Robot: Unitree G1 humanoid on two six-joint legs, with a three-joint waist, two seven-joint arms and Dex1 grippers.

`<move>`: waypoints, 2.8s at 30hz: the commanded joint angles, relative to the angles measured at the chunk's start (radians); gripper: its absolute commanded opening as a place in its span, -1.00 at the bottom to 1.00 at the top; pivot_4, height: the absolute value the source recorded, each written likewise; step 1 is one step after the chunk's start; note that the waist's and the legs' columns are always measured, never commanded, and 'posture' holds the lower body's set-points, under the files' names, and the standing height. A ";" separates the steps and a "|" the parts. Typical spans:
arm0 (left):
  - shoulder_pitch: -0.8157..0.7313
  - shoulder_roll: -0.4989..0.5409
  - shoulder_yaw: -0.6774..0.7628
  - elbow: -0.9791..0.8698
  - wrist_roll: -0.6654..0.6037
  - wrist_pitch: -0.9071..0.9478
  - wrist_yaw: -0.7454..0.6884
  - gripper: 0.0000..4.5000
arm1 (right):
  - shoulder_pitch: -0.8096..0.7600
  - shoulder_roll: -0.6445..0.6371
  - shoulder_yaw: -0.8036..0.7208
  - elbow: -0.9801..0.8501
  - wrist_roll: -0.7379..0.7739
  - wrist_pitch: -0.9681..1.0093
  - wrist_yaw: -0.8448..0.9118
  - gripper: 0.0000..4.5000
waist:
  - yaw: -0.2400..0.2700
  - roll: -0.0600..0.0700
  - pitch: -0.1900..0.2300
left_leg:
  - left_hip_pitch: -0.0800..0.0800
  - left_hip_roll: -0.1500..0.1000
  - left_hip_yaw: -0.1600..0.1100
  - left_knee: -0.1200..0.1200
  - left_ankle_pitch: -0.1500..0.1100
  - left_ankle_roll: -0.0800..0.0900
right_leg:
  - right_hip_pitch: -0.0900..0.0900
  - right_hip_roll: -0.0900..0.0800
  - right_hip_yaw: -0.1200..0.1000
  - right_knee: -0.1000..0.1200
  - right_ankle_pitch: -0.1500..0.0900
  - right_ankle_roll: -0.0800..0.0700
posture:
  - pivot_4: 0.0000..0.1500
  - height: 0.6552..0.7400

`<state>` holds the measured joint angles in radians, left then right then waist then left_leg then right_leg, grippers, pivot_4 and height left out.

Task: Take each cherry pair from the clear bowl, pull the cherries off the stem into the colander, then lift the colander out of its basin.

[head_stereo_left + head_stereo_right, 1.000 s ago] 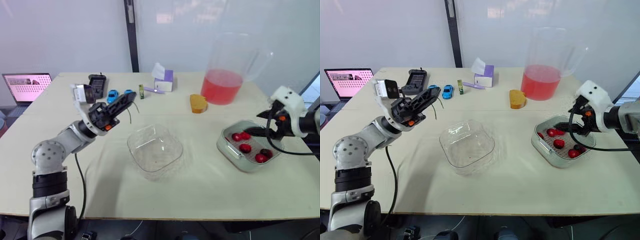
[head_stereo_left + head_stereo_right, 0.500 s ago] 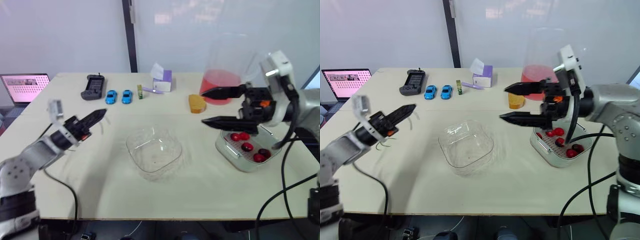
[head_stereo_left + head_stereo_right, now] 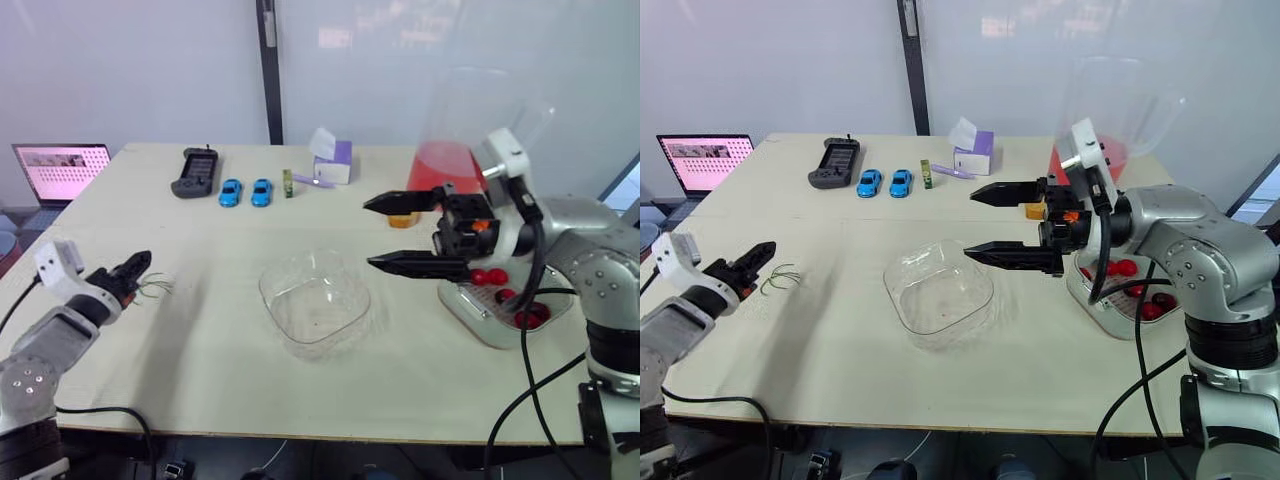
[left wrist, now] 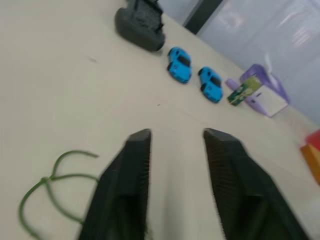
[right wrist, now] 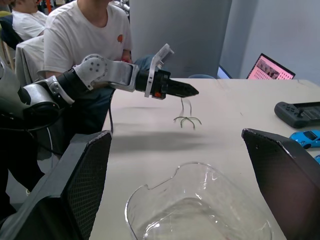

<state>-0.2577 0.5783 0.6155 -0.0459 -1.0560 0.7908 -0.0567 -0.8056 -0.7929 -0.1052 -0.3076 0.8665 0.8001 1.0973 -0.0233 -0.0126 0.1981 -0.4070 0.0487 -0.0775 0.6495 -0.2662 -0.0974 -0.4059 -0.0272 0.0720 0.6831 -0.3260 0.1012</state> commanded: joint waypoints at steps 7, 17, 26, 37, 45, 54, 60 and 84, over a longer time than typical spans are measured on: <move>0.027 -0.058 0.057 -0.188 -0.043 -0.050 0.010 0.99 | -0.008 -0.005 -0.003 0.021 0.002 -0.002 -0.005 1.00 | 0.006 0.000 0.000 | 0.000 0.000 0.000 0.000 0.000 0.000 | 0.000 -0.001 0.000 0.000 0.000 0.000 | 1.00 1.00; 0.124 0.041 -0.057 -0.436 -0.104 -0.069 -0.373 0.99 | 0.058 -0.132 -0.065 0.038 -0.007 0.041 0.003 1.00 | 0.006 0.000 0.000 | -0.001 0.000 0.000 0.000 0.000 0.000 | 0.000 0.000 0.000 -0.001 0.000 0.000 | 1.00 1.00; 0.289 0.410 -0.091 -0.355 0.069 -0.121 -0.972 0.99 | 0.480 -0.368 -0.302 0.097 -0.186 -0.012 0.060 1.00 | 0.010 0.000 0.000 | 0.000 0.000 0.003 -0.002 0.000 0.001 | -0.001 0.001 0.002 -0.001 0.000 -0.001 | 1.00 1.00; 0.242 0.483 -0.094 -0.104 0.152 -0.164 -1.219 0.99 | 1.073 -0.265 -0.891 0.075 -0.213 0.097 0.158 1.00 | -0.003 0.000 0.001 | 0.014 0.001 0.008 -0.004 -0.003 0.004 | 0.011 0.002 0.006 -0.002 -0.002 -0.001 | 1.00 1.00; 0.251 0.500 -0.093 0.000 0.214 -0.159 -1.310 0.99 | 1.351 -0.164 -1.123 -0.083 -0.202 0.169 0.155 1.00 | -0.008 -0.001 0.000 | 0.018 0.001 0.012 -0.004 -0.006 0.009 | 0.013 0.002 0.009 -0.002 -0.004 0.000 | 1.00 1.00; 0.155 0.453 -0.153 -0.051 0.202 -0.140 -1.288 0.99 | 1.261 -0.229 -1.030 -0.133 -0.124 0.231 0.075 1.00 | -0.018 -0.002 0.000 | 0.018 0.001 0.012 -0.004 -0.006 0.009 | 0.014 0.001 0.010 -0.002 -0.005 0.000 | 1.00 1.00; 0.077 0.417 -0.190 -0.178 0.141 -0.109 -1.269 0.99 | 0.967 -0.360 -0.841 -0.187 0.072 0.328 -0.038 1.00 | -0.021 -0.002 0.000 | 0.018 0.002 0.012 -0.004 -0.006 0.009 | 0.014 0.002 0.009 -0.002 -0.004 0.001 | 1.00 1.00; -0.029 0.247 -0.307 -0.363 0.033 -0.098 -1.140 0.99 | 0.141 -0.332 0.042 0.097 -0.050 0.649 -0.468 1.00 | -0.018 -0.001 0.001 | 0.014 0.001 0.011 -0.002 -0.006 0.009 | 0.009 0.001 0.009 -0.001 -0.004 0.001 | 1.00 1.00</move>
<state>-0.2887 0.8183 0.2707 -0.3801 -1.0015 0.6932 -1.2062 -0.6647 -1.0993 -0.0508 -0.2079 0.8346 1.4702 0.6111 -0.0417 -0.0138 0.1987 -0.3933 0.0500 -0.0661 0.6472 -0.2719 -0.0882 -0.3967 -0.0267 0.0811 0.6825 -0.3301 0.1018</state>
